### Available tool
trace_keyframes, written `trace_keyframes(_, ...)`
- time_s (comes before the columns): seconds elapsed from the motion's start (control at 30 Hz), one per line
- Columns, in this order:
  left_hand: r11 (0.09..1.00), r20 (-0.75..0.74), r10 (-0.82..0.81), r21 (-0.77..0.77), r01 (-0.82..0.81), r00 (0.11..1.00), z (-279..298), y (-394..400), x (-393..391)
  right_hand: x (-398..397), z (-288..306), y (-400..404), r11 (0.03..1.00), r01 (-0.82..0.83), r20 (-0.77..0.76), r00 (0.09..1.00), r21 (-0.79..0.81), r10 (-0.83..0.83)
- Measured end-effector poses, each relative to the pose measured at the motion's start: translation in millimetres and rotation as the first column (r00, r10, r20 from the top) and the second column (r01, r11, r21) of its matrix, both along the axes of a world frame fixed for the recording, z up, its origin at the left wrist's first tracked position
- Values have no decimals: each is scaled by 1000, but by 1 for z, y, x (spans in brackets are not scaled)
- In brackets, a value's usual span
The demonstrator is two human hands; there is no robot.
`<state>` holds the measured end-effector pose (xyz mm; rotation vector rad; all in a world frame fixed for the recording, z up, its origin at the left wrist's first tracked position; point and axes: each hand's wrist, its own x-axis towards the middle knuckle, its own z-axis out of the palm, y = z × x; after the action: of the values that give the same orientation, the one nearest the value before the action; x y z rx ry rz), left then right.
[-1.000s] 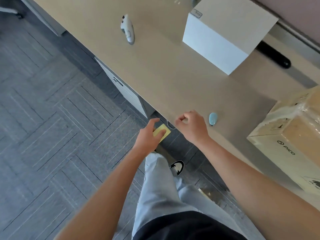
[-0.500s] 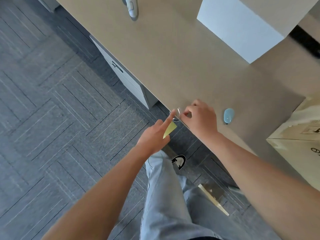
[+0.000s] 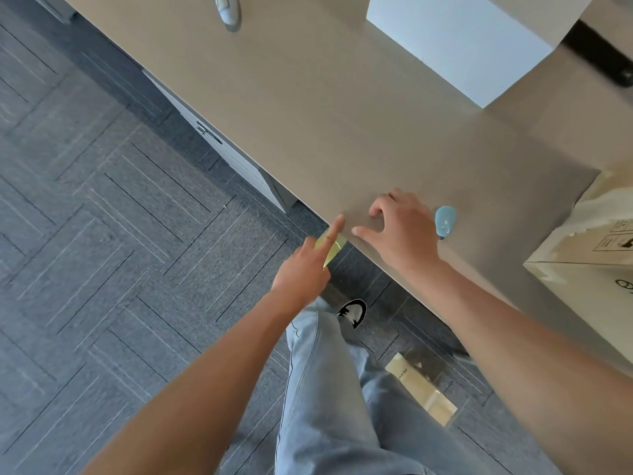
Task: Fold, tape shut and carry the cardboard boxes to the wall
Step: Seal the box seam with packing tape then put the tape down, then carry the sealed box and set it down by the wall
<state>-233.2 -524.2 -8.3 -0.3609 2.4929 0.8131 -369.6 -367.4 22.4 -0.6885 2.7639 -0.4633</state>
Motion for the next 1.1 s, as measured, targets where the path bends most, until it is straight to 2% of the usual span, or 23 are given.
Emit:
trace_keyframes(0.17,999,-13,-11,-50,10,1000,7,0,1,4,3,-2,1000,19,50,999,4,-19)
trace_keyframes(0.27,999,9,17,-30,-16,1000,25,1,-2,9,15,10,997,66,155,986,-40,-59)
trace_keyframes(0.37,994,-5,84,-69,-85,996,59,10,-14,17,40,31,986,157,240,961,-56,-140)
trace_keyframes(0.47,985,-96,147,-71,-154,984,99,30,-29,28,67,63,963,261,286,930,-74,-230)
trace_keyframes(0.63,998,-193,61,29,-56,979,146,94,-63,53,96,136,866,476,321,853,-155,-411)
trace_keyframes(0.77,992,-244,-55,96,81,968,168,163,-87,79,111,216,715,672,330,731,-193,-598)
trace_keyframes(0.87,978,-219,-115,144,148,969,175,214,-101,99,118,278,529,827,356,560,-191,-748)
trace_keyframes(1.03,957,-143,-48,278,87,989,178,277,-106,125,120,367,275,956,241,293,-106,-925)
trace_keyframes(1.1,942,-96,-36,330,66,995,176,295,-106,121,119,395,141,979,285,179,-150,-942)
